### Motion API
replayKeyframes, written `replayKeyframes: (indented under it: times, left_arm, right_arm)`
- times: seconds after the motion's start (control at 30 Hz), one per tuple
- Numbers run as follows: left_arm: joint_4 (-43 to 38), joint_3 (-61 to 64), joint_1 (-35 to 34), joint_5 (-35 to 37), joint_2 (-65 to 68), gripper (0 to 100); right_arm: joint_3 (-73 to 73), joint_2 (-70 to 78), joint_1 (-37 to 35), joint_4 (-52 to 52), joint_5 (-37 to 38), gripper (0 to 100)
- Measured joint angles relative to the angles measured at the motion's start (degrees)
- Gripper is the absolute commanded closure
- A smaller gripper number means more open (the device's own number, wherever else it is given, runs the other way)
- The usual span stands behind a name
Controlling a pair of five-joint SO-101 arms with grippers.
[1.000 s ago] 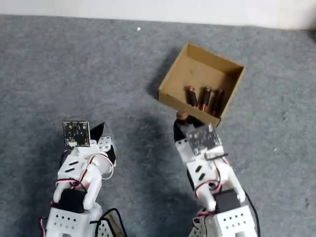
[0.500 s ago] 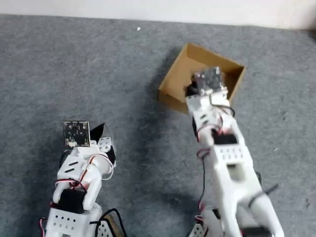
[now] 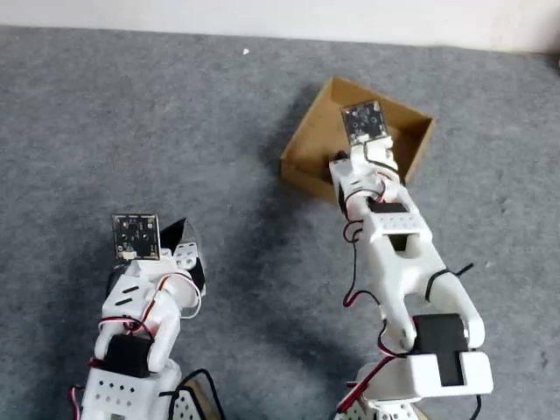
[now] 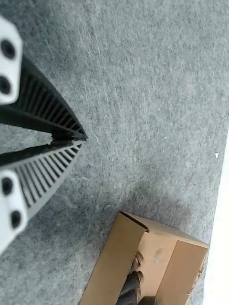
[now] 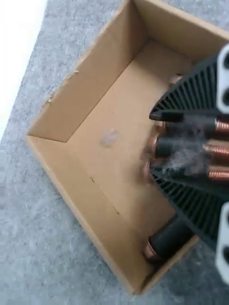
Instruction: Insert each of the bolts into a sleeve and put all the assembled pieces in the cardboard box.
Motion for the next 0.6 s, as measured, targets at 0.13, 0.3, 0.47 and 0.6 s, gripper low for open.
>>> replayKeyframes:
  times: [0.13,0.3,0.47,0.6]
  left_arm:
    - [0.0,0.0,0.0,0.0,0.0,99]
    - [0.0,0.0,0.0,0.0,0.0,99]
    - [0.0,0.0,0.0,0.0,0.0,99]
    - [0.0,0.0,0.0,0.0,0.0,99]
  right_arm:
    - [0.3,-3.3,0.1,0.0,0.0,98.1]
    - [7.7,-12.8,0.1,0.7,0.0,99.1]
    - [18.3,-23.5,0.1,0.7,0.0,99.1]
    - [26.1,-31.6,0.1,0.7,0.0,99.1]
